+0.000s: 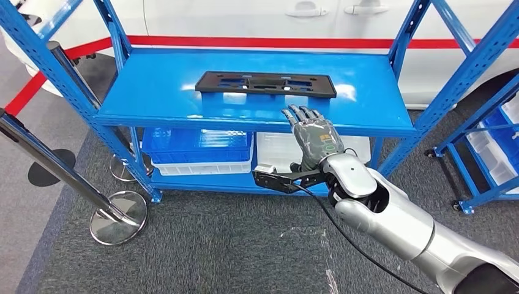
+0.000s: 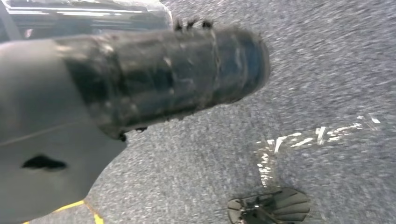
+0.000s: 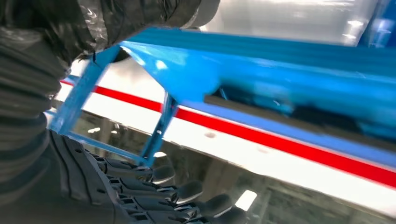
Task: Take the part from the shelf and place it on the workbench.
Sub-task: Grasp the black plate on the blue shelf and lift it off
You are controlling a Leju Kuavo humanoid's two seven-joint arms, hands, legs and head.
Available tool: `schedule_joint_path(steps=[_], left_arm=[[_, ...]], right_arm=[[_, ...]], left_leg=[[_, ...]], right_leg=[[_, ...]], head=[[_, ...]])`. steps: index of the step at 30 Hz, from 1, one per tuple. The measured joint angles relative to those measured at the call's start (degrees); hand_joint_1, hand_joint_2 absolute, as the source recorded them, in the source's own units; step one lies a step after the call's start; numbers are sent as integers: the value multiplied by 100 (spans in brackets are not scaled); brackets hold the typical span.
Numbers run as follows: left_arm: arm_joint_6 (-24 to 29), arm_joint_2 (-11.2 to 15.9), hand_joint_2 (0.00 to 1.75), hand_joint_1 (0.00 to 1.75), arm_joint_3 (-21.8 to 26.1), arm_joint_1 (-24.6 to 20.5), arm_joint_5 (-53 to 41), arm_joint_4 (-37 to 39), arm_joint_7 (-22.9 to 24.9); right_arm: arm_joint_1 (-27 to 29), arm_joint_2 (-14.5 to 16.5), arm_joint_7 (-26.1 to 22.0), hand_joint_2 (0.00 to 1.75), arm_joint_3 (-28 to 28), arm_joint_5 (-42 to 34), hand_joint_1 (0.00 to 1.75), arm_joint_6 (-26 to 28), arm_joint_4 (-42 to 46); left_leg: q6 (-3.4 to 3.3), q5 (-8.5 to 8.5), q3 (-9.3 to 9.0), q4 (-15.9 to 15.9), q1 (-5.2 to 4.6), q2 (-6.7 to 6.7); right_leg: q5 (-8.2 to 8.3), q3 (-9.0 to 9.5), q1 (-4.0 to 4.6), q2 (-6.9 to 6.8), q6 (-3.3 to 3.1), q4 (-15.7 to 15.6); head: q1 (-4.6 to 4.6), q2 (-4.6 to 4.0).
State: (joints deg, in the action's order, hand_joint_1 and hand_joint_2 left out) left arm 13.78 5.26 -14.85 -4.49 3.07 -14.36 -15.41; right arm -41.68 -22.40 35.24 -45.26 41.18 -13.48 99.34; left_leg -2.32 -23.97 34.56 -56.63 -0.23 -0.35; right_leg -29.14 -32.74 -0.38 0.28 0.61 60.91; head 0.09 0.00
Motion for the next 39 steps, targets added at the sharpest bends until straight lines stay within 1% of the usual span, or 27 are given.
schedule_joint_path(steps=[1, 3, 4, 5, 6, 7, 8, 9, 10, 14, 15, 16, 18, 19, 20, 21, 23, 24, 25, 28, 30, 32, 34, 35, 36, 37, 39], left_arm=[[-4, -1, 0, 0, -11, -2, 1, 0, -9], [-6, -4, 0, 0, -28, -17, 6, 0, -25], [-6, -6, 0, 0, -33, -16, 9, 0, -32], [-6, -8, 0, 0, -37, -10, 13, 0, -38], [-5, -11, 0, 0, -38, -4, 16, 0, -44], [-3, -14, 0, 0, -38, 1, 17, 0, -49], [2, -16, 0, 0, -39, 3, 17, 0, -54], [8, -18, 0, 0, -39, -4, 18, 0, -60], [18, -19, 0, 0, -41, -13, 19, 0, -65], [46, -24, 0, 0, -43, -20, 20, -1, -76], [49, -26, 0, 0, -43, -23, 22, -2, -77], [51, -26, 0, 0, -43, -25, 25, -2, -78], [53, -30, 0, 0, -44, -22, 30, -2, -78], [53, -34, 0, 0, -45, -10, 30, -2, -78], [53, -39, 0, 0, -45, 7, 26, -2, -77], [52, -43, 0, 0, -45, 25, 22, -2, -77], [52, -47, 0, 0, -45, 47, 17, -2, -76], [53, -47, 0, 0, -47, 52, 18, -1, -76], [53, -47, 0, 0, -48, 51, 18, -1, -79], [53, -46, 0, 0, -49, 22, 27, -1, -90], [53, -44, 0, 0, -50, 20, 34, -2, -99], [50, -43, 0, 0, -56, 21, 34, -2, -113], [44, -43, 0, 0, -73, 19, 36, -2, -121], [41, -43, 0, 0, -82, 24, 37, -2, -123], [40, -43, 0, 0, -90, 34, 38, -2, -124], [38, -44, 0, 0, -97, 42, 39, -2, -123], [35, -45, 0, 0, -117, 47, 39, -1, -121]], right_arm=[[3, 14, -48, 175, 3, -14, 0, -8, 2], [37, 60, -128, 175, -15, -31, 0, -33, 3], [65, 92, -154, 175, -36, -28, 0, -50, 5], [87, 119, -175, 175, -59, -16, 0, -66, 10], [94, 149, -189, 175, -78, -1, 0, -83, 23], [88, 179, -199, 175, -92, 15, 0, -102, 42], [75, 207, -205, 175, -102, 28, 0, -121, 60], [57, 238, -208, 175, -110, 37, 0, -141, 83], [44, 262, -210, 175, -119, 43, 0, -161, 100], [7, 326, -213, 175, -147, 77, 0, -198, 152], [-7, 337, -213, 175, -149, 84, 0, -200, 159], [-18, 350, -213, 175, -150, 87, 0, -203, 164], [-30, 378, -213, 175, -159, 90, 0, -209, 169], [-27, 389, -213, 175, -165, 90, 0, -213, 171], [-23, 395, -213, 175, -171, 90, 0, -216, 171], [-22, 401, -213, 175, -175, 90, 0, -218, 171], [-25, 413, -213, 175, -178, 90, 0, -219, 171], [-31, 419, -213, 175, -178, 90, 0, -220, 171], [-34, 424, -213, 175, -179, 95, 0, -223, 173], [-45, 430, -212, 175, -182, 120, 0, -245, 181], [-46, 428, -210, 175, -182, 121, 0, -254, 182], [-27, 422, -206, 175, -182, 102, 0, -256, 173], [23, 407, -198, 175, -182, 75, 0, -256, 154], [55, 394, -187, 175, -182, 64, 0, -258, 142], [76, 376, -174, 175, -182, 51, 0, -268, 126], [88, 353, -160, 175, -182, 35, 0, -287, 109], [106, 302, -119, 175, -181, -4, 0, -367, 62]], left_leg=[[-25, -18, -58, 32, 14, 1], [-62, -91, -133, 36, 15, -2], [-62, -135, -174, 27, 17, -6], [-56, -185, -223, 12, 20, -11], [-43, -242, -280, -10, 25, -16], [-24, -309, -339, -41, 30, -23], [7, -383, -376, -74, 26, -29], [43, -456, -392, -114, 20, -35], [80, -510, -393, -138, 14, -41], [211, -629, -450, -163, 19, -29], [242, -689, -400, -324, 28, -18], [271, -778, -254, -605, 36, -11], [314, -963, 267, -1389, 43, -3], [323, -960, 532, -1683, 44, -3], [321, -835, 714, -1781, 44, -3], [308, -587, 791, -1656, 44, -3], [248, 48, 674, -956, 39, -6], [210, 238, 562, -648, 18, -6], [164, 289, 452, -417, -6, -5], [50, 79, 232, -181, -54, -5], [-15, -11, 47, -90, -35, -7], [-68, -116, -143, -27, -16, -4], [-94, -244, -301, -16, -10, -11], [-95, -315, -386, -16, -7, -19], [-89, -388, -482, -18, -2, -28], [-74, -467, -584, -23, 4, -37], [-21, -650, -763, -62, 7, -46]], right_leg=[[-104, -160, -10, -4, 15, 298], [-298, -637, -26, -4, 45, 1056], [-291, -835, -36, -6, 61, 1299], [-176, -941, -46, -6, 75, 1342], [41, -934, -57, -8, 86, 1162], [318, -831, -70, -10, 94, 804], [514, -697, -76, -12, 98, 453], [612, -570, -76, -9, 85, 146], [620, -489, -70, -4, 63, -27], [449, -349, -55, 14, -90, -123], [419, -288, -63, 13, -124, -150], [380, -219, -67, 7, -152, -170], [281, -95, -60, 0, -181, -189], [221, -26, -55, 0, -183, -193], [156, 53, -49, 3, -181, -196], [86, 145, -43, 8, -178, -197], [-61, 331, -32, 18, -161, -213], [-126, 408, -25, 27, -137, -230], [-178, 462, -25, 34, -105, -254], [-193, 535, -31, 40, 2, -202], [-94, 381, -32, 28, 53, 173], [-125, -58, -32, 19, 95, 820], [-413, -585, -31, 15, 134, 1313], [-543, -772, -35, 13, 144, 1374], [-575, -883, -38, 11, 149, 1281], [-450, -920, -41, 6, 152, 1042], [264, -891, -44, -16, 132, 344]], head=[[9, 0], [20, 0], [20, 0], [20, 0], [21, 0], [21, 0], [23, 0], [24, 0], [21, 0], [3, 0], [-8, 0], [-17, 0], [-30, 0], [-28, 0], [-30, 0], [-29, 0], [-24, 0], [-15, 0], [-13, 0], [-25, 0], [-5, 0], [22, 0], [33, 0], [38, 0], [42, 0], [43, 0], [43, 0]])
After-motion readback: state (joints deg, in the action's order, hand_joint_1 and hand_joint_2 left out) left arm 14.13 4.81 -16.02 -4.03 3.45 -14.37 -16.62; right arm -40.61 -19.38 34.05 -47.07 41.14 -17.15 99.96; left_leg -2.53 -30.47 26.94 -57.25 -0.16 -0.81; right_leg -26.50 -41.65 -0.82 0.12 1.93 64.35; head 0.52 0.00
